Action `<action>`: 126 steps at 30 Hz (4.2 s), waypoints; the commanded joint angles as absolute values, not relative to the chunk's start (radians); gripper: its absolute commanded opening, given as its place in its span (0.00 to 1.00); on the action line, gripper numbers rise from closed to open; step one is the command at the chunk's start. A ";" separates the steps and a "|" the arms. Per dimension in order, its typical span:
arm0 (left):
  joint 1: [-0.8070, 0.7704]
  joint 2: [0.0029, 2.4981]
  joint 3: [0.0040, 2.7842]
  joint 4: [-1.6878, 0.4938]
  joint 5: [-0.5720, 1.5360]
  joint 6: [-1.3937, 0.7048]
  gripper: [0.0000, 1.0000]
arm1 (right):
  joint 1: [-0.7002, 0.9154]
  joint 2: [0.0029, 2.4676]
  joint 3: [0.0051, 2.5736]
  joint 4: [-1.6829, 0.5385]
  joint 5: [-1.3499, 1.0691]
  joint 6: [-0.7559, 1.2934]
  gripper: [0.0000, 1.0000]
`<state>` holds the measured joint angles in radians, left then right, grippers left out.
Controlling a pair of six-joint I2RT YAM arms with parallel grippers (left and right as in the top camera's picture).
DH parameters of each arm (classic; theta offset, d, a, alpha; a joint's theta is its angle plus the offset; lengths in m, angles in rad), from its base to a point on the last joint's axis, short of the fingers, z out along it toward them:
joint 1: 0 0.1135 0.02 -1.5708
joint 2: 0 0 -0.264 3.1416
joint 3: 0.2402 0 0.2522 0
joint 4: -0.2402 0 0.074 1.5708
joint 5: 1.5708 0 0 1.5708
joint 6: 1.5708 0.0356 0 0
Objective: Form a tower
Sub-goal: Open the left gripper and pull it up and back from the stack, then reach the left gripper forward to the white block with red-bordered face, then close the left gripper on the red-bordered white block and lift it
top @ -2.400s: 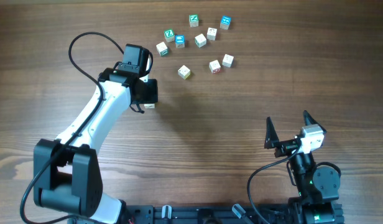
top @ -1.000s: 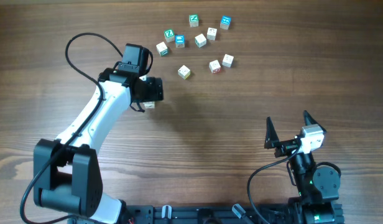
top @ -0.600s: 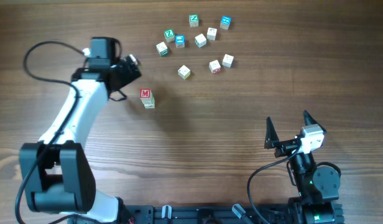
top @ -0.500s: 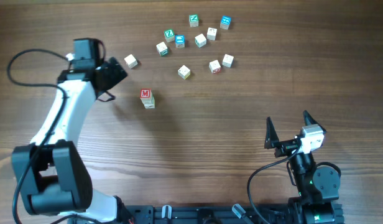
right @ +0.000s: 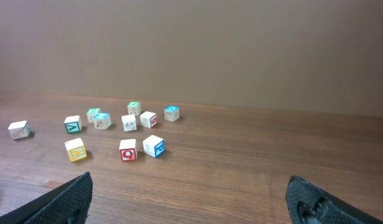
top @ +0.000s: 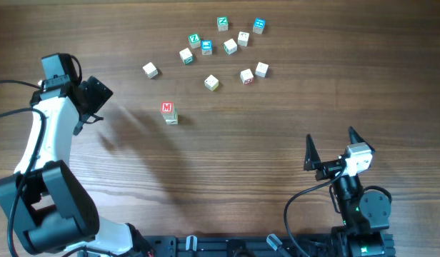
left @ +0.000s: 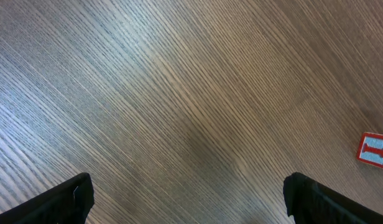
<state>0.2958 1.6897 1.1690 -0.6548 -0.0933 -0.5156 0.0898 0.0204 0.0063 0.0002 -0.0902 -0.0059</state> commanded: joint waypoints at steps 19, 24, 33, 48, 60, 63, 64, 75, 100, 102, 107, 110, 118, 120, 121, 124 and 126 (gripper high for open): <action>0.300 1.672 1.182 -0.655 -0.106 -0.532 1.00 | 0.086 0.018 0.005 0.006 -0.105 -0.020 1.00; 0.300 1.672 1.182 -0.655 -0.106 -0.532 1.00 | 0.086 0.018 0.005 0.006 -0.105 -0.020 1.00; 0.300 1.672 1.182 -0.373 -0.106 -0.532 1.00 | 0.086 0.018 0.005 0.006 -0.105 -0.020 1.00; 0.136 1.795 2.002 -0.811 0.105 -0.451 0.32 | 0.086 0.018 0.005 0.006 -0.105 -0.020 1.00; -0.019 2.209 2.183 -1.150 -0.047 -0.400 0.61 | 0.086 0.018 0.005 0.006 -0.105 -0.020 1.00; -0.002 2.318 2.180 -1.136 -0.046 -0.400 0.88 | 0.087 0.018 0.005 0.006 -0.106 -0.020 1.00; -0.002 2.339 2.180 -1.130 -0.047 -0.399 0.88 | 0.086 0.018 0.005 0.006 -0.106 -0.020 1.00; -0.016 2.441 2.169 -1.126 -0.020 -0.397 0.71 | 0.087 0.018 0.005 0.006 -0.105 -0.020 1.00; -0.018 2.442 2.079 -1.066 -0.012 -0.404 0.58 | 0.086 0.018 0.005 0.006 -0.105 -0.020 1.00; -0.018 2.442 2.079 -1.066 -0.009 -0.404 0.58 | 0.086 0.018 0.005 0.006 -0.106 -0.020 1.00; -0.018 2.442 2.079 -1.062 -0.009 -0.404 0.43 | 0.086 0.018 0.005 0.006 -0.105 -0.020 1.00; -0.018 2.442 2.079 -1.062 -0.009 -0.404 0.43 | 0.086 0.018 0.005 0.006 -0.105 -0.020 0.99; -0.018 2.440 2.080 -1.062 -0.009 -0.402 0.43 | 0.087 0.018 0.005 0.006 -0.106 -0.020 1.00; -0.018 2.440 2.080 -1.062 -0.009 -0.399 0.39 | 0.086 0.018 0.005 0.006 -0.106 -0.020 1.00; -0.018 2.440 2.080 -1.062 -0.009 -0.399 0.39 | 0.086 0.018 0.005 0.006 -0.105 -0.020 1.00; -0.018 2.440 2.080 -1.063 -0.009 -0.400 0.39 | 0.086 0.018 0.005 0.006 -0.106 -0.020 1.00; -0.019 2.440 2.080 -1.065 -0.009 -0.400 0.39 | 0.086 0.018 0.005 0.006 -0.105 -0.020 1.00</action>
<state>-0.0196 2.4245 2.0853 -1.0657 -0.0029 -0.4019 0.0898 0.0216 0.0063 0.0002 -0.0898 -0.0059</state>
